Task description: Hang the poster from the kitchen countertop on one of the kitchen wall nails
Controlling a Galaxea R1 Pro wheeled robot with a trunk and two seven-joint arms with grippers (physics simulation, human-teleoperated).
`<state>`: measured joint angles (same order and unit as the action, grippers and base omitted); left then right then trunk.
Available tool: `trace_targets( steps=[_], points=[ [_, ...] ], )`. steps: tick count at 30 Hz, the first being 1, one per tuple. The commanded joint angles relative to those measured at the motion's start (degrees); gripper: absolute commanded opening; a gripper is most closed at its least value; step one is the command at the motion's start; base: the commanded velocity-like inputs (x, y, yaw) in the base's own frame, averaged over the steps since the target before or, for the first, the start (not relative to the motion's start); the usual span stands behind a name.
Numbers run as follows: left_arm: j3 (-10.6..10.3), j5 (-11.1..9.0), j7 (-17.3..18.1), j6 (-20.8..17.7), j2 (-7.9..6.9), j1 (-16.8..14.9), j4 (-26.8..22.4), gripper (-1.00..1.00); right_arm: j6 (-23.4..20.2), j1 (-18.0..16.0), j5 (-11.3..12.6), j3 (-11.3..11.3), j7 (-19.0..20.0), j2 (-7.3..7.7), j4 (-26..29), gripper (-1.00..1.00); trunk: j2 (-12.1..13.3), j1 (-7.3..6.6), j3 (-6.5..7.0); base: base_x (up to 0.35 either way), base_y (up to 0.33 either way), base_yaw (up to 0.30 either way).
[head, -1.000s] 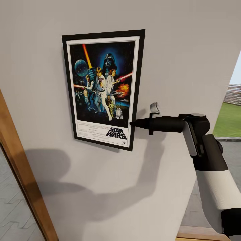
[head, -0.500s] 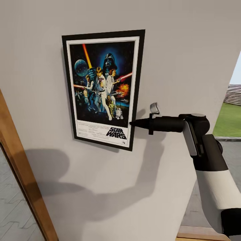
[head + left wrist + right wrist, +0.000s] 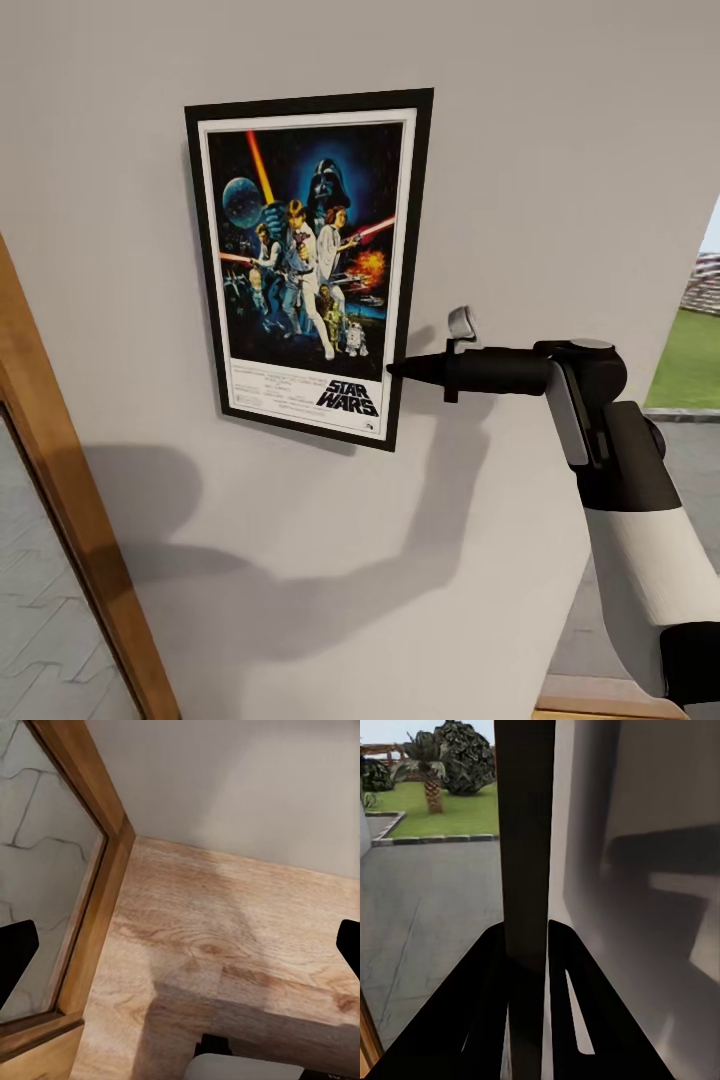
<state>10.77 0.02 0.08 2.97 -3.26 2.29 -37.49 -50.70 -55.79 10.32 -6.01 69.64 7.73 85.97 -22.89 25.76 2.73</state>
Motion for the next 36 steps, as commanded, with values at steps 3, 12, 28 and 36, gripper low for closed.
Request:
trace_targets(
  steps=[3,12,28,36],
  points=[
    [0.0,0.0,0.0,0.1,0.03,0.0,0.0,1.0,-0.4,0.0,0.3,-0.1,0.0,0.02,0.0,-1.0,0.0,0.02,-0.01,0.0,0.01,0.0],
    [0.0,0.1,0.0,0.1,0.02,0.0,0.0,1.0,-0.4,0.0,0.4,-0.1,0.1,0.09,0.0,-1.0,0.0,0.02,-0.01,0.0,0.002,0.0],
    [0.1,0.1,0.0,0.0,0.03,0.0,0.0,1.0,-0.4,0.0,0.3,-0.1,0.1,0.09,0.0,-1.0,0.0,0.02,-0.01,0.088,0.0,0.0],
    [0.1,0.1,0.0,0.1,0.01,0.0,0.0,1.0,-0.4,0.0,0.3,-0.1,0.0,0.09,0.0,-1.0,0.0,0.02,-0.01,0.045,0.0,0.0]
  ],
)
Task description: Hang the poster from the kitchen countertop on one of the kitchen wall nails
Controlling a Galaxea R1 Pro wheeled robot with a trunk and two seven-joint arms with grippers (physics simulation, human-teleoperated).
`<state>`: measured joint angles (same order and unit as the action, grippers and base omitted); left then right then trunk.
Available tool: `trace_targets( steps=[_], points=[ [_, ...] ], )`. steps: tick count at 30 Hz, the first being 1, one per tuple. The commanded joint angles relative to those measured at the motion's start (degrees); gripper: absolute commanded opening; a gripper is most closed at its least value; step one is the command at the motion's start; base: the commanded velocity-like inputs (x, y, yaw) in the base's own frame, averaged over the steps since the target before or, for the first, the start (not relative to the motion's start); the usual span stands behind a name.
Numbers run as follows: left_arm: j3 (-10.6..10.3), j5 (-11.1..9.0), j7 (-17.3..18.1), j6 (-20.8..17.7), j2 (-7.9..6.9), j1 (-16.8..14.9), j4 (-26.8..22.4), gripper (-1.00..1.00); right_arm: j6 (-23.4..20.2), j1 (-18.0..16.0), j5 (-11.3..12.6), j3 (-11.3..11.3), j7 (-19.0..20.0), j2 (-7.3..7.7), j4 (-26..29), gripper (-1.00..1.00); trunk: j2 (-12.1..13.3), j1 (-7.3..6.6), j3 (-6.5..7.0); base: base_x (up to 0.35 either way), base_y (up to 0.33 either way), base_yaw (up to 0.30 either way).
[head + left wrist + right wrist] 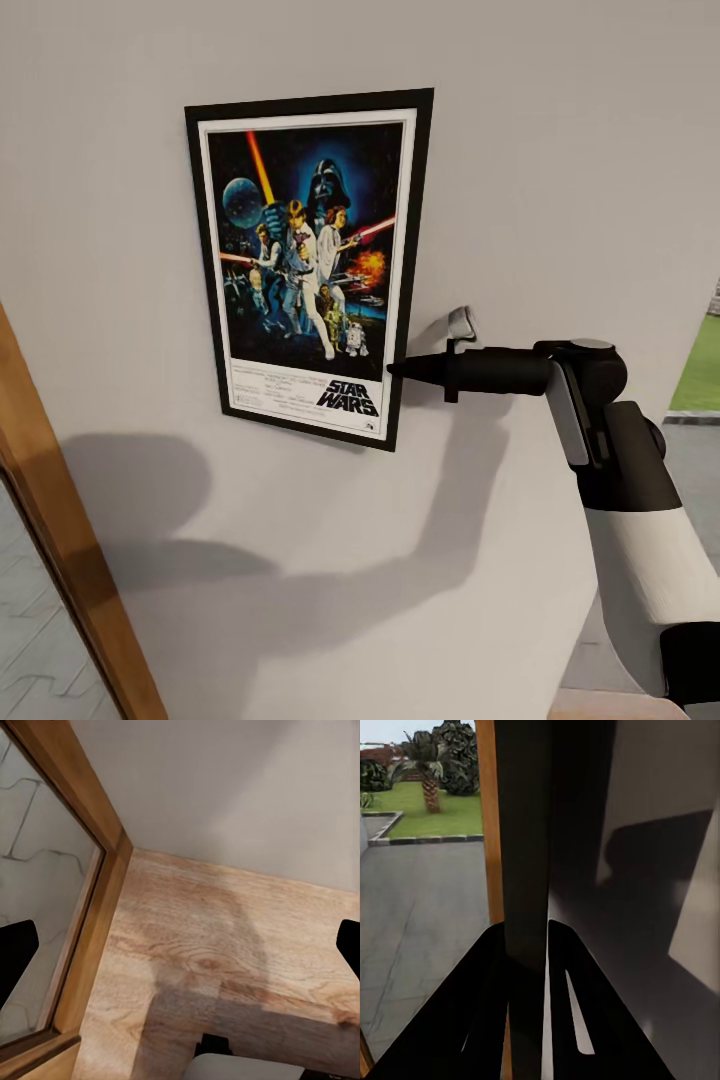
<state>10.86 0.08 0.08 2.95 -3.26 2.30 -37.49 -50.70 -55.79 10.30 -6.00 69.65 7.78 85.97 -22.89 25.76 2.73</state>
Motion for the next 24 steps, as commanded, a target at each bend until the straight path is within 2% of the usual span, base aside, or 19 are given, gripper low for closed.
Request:
trace_targets(
  steps=[1,20,24],
  points=[
    [0.0,0.0,0.0,0.1,0.03,0.0,0.0,1.0,-0.4,0.0,0.3,-0.1,0.0,0.04,0.0,-1.0,0.0,0.02,-0.01,0.009,0.0,0.0],
    [0.0,0.0,0.0,0.1,0.01,0.0,0.0,1.0,-0.4,0.0,0.3,0.0,0.0,0.04,0.0,-1.0,0.0,0.02,-0.01,0.001,0.0,0.0],
    [0.0,0.0,0.0,0.1,0.01,0.0,0.0,1.0,-0.4,0.0,0.3,0.0,0.0,0.04,0.0,-1.0,0.0,0.02,-0.01,0.11,0.0,0.0]
  ],
)
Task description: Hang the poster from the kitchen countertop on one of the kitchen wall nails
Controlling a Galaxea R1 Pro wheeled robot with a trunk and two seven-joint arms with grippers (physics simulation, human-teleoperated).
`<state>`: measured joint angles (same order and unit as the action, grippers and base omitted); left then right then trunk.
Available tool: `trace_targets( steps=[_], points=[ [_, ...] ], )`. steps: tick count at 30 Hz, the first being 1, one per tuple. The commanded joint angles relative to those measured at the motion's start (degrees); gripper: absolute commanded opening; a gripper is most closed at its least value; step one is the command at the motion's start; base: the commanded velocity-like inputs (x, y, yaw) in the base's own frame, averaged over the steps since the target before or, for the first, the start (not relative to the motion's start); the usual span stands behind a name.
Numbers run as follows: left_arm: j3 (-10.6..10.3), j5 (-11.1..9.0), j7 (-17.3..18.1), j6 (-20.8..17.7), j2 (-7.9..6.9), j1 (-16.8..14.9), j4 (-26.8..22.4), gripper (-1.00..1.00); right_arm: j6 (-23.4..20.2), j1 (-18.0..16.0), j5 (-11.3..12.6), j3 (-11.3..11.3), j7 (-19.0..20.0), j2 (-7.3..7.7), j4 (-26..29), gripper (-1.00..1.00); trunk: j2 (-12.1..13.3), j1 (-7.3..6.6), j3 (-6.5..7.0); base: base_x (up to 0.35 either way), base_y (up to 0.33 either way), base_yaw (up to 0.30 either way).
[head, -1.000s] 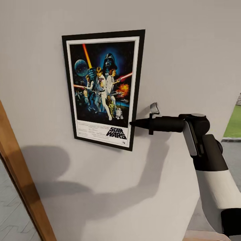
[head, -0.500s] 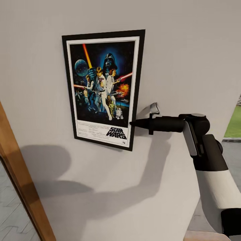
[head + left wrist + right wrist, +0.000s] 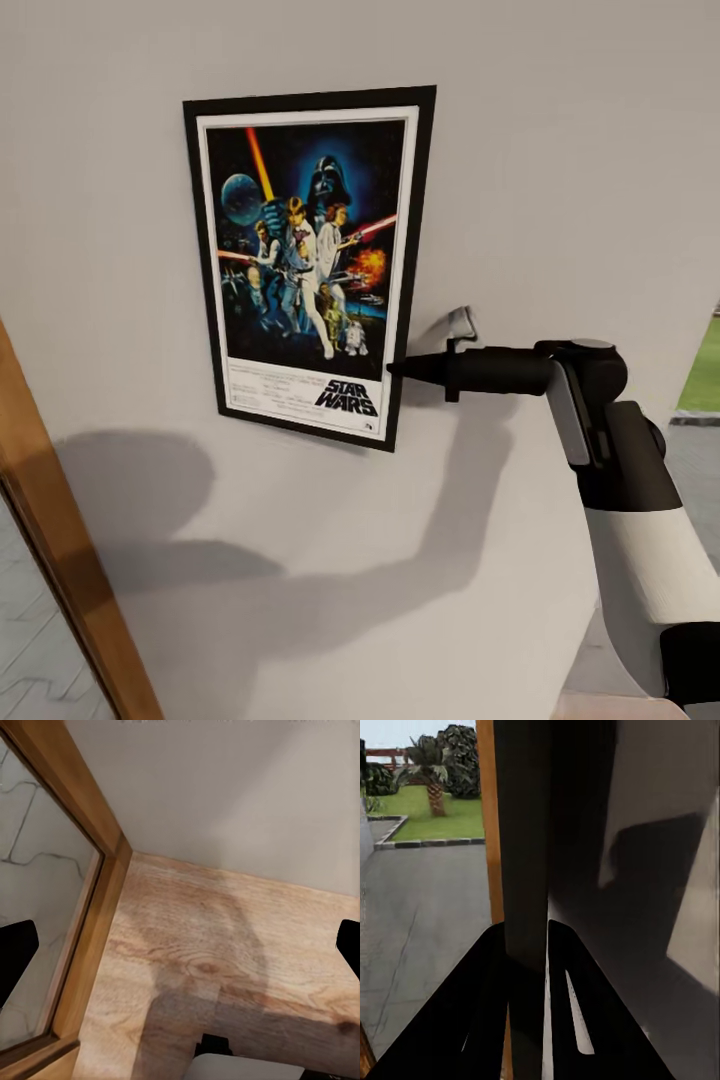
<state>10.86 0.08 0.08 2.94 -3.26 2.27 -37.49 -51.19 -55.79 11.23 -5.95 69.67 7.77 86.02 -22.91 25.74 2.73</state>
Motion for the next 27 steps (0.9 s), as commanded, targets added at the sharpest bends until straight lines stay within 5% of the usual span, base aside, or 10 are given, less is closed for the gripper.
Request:
trace_targets(
  steps=[1,2,3,6,18,27],
  points=[
    [0.0,0.0,0.0,0.1,0.01,0.0,0.0,1.0,0.0,0.0,-0.6,0.0,0.0,0.05,-0.1,-1.0,0.0,0.04,-0.01,0.248,0.0,0.0],
    [0.0,0.0,0.0,0.1,0.01,0.0,0.0,1.0,0.0,0.0,-0.6,0.0,0.0,0.05,-0.1,-1.0,0.0,0.04,-0.01,0.265,0.0,0.0],
    [0.0,0.0,0.0,0.1,0.01,0.0,0.0,1.0,0.0,0.0,-0.6,0.0,-0.1,0.05,-0.1,1.0,0.0,0.04,-0.01,0.02,0.0,0.0],
    [0.0,0.0,0.0,0.1,0.01,0.0,0.0,1.0,0.0,0.0,-0.5,2.6,0.0,0.05,-0.1,1.0,0.0,0.04,-0.01,0.006,0.0,0.0],
    [0.0,0.0,0.0,0.1,0.01,0.0,0.0,1.0,0.0,0.0,-0.5,3.1,0.0,0.05,-0.1,1.0,0.0,0.04,-0.01,-0.012,0.0,0.0],
    [0.0,0.0,0.0,0.1,0.01,0.0,0.0,1.0,0.0,0.0,-0.5,3.1,0.0,0.05,-0.1,1.0,0.0,0.04,-0.01,-0.27,0.0,0.0]
  ],
)
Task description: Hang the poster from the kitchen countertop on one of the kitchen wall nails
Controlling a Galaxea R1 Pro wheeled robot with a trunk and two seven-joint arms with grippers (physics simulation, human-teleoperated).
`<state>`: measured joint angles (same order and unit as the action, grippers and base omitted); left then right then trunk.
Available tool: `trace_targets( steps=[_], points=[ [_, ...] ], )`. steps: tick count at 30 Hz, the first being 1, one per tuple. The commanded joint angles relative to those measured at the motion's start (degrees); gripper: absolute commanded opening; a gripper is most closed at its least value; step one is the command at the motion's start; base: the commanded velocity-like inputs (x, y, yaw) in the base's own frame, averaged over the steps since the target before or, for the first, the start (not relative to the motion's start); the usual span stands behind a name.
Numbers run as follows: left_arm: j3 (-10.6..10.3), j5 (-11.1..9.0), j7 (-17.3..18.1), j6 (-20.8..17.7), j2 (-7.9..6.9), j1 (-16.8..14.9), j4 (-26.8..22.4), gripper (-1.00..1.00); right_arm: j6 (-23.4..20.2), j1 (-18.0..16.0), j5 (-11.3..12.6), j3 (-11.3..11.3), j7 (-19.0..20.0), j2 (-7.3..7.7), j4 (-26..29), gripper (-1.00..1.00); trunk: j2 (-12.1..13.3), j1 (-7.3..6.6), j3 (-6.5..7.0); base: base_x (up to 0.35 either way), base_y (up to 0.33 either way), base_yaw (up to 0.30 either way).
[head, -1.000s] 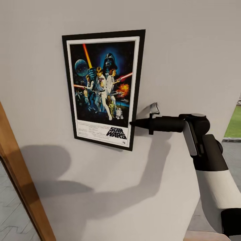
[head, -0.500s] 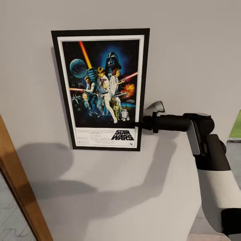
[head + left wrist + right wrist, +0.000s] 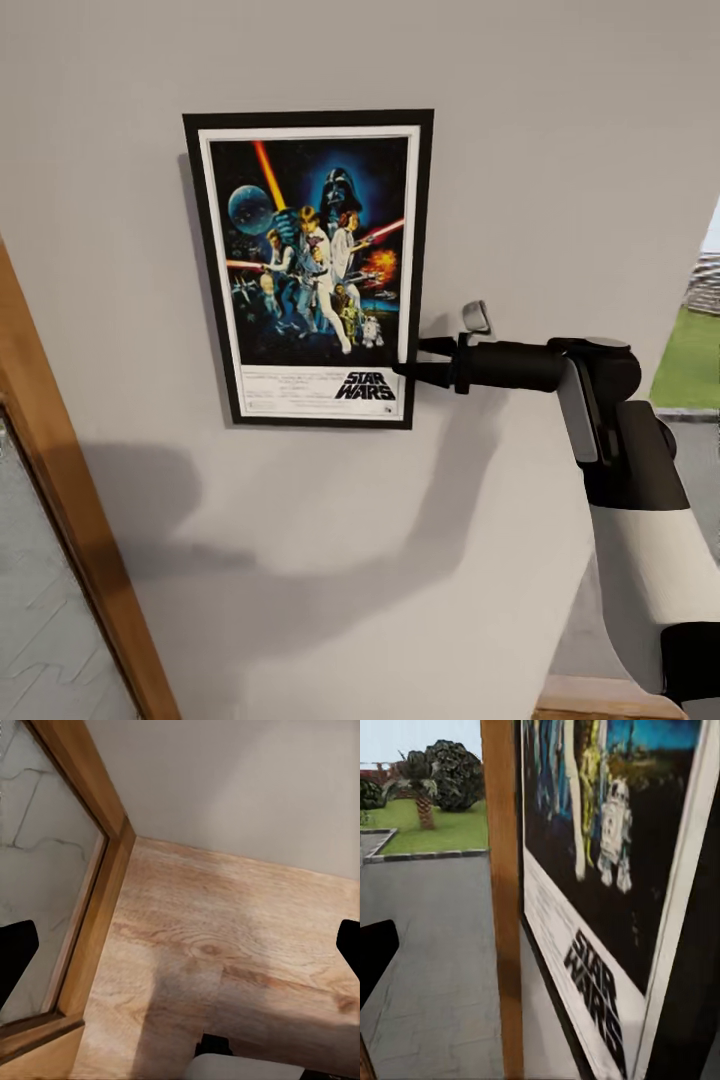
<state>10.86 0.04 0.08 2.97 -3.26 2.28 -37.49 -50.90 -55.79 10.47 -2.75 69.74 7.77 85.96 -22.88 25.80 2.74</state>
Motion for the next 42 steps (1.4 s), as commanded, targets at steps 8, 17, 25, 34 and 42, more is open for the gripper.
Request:
trace_targets(
  steps=[8,17,25,34,42],
  points=[
    [0.0,0.0,0.0,0.1,0.01,0.0,0.0,1.0,-0.1,0.1,0.3,-0.2,3.4,0.05,0.2,1.0,0.0,-0.02,-0.01,-0.231,0.0,0.0],
    [0.0,0.0,0.0,0.1,0.02,0.0,0.0,1.0,9.3,8.1,0.1,-0.8,9.5,0.16,2.4,1.0,0.0,-0.02,-0.01,-0.014,0.0,0.0],
    [0.0,0.0,0.0,0.1,0.01,0.0,0.0,1.0,34.7,38.9,-4.6,-0.5,10.0,0.22,-0.9,1.0,0.0,-0.02,-0.01,0.0,0.0,0.0],
    [0.0,-0.1,0.0,0.1,0.01,0.0,0.0,1.0,49.6,51.2,-7.0,8.8,9.6,1.44,-25.6,1.0,0.0,-0.02,-0.01,0.0,0.0,0.0],
    [0.0,-0.1,0.0,0.1,0.01,0.0,0.0,1.0,59.4,52.1,-10.3,13.2,7.5,2.21,-53.1,1.0,0.0,-0.02,-0.01,0.0,0.0,0.0]
  ],
)
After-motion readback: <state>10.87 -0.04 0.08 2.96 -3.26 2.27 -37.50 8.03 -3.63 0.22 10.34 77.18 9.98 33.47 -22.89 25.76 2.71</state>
